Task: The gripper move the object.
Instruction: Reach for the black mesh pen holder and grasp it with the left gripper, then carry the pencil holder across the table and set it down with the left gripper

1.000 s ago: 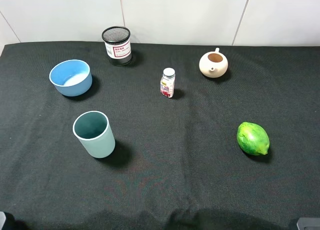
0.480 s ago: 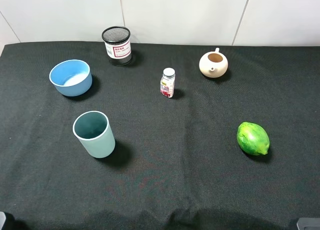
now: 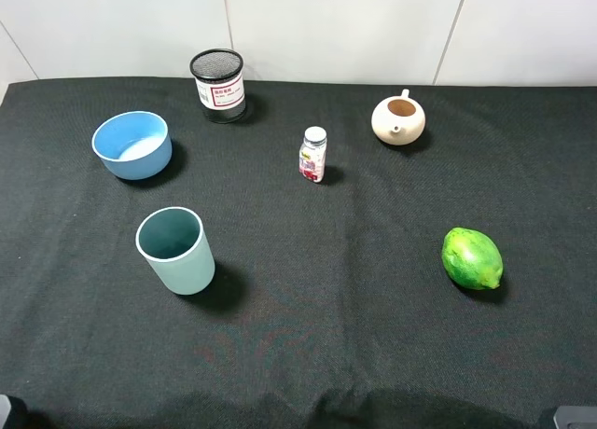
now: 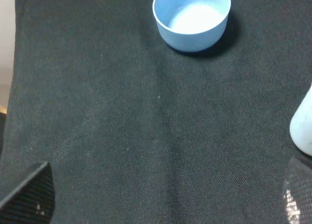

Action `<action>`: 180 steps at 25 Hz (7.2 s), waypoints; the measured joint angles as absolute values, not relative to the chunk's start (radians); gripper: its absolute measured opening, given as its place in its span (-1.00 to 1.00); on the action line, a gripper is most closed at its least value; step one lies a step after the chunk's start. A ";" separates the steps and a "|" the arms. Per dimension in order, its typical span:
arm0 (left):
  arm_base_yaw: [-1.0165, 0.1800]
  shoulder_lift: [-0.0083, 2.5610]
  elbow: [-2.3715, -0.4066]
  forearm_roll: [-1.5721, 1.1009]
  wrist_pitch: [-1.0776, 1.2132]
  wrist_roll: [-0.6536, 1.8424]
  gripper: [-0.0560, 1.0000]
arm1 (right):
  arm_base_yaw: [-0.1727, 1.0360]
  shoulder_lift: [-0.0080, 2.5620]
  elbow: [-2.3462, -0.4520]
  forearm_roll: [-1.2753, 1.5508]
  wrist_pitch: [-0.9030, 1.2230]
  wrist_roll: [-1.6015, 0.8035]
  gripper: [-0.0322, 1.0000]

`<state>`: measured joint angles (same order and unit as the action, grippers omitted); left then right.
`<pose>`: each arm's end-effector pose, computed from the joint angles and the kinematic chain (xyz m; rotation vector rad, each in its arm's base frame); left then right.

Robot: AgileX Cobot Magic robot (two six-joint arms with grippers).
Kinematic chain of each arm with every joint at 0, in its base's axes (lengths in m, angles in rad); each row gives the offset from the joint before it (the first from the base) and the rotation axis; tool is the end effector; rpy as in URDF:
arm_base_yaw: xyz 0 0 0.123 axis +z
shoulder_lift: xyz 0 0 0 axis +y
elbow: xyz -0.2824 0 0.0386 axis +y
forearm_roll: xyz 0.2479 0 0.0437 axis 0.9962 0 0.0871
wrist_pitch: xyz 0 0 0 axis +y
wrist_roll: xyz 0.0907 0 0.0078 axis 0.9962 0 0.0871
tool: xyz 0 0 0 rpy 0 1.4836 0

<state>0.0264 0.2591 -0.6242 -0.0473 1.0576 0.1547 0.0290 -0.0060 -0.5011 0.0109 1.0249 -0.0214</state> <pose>0.0277 -0.0030 0.3102 0.1377 2.1710 0.0453 -0.0045 0.0007 0.2804 -0.0507 2.0008 0.0178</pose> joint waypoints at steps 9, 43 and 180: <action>0.026 0.509 -0.729 -0.072 1.062 0.162 0.98 | 0.029 -0.006 -0.501 0.011 1.025 -0.021 0.41; -0.015 1.319 -1.256 -0.180 1.137 0.358 0.98 | 0.029 -0.006 -0.501 0.011 1.024 -0.021 0.41; -0.360 2.432 -1.995 -0.099 0.667 0.521 -0.49 | 0.029 -0.006 -0.501 0.014 1.024 -0.021 0.41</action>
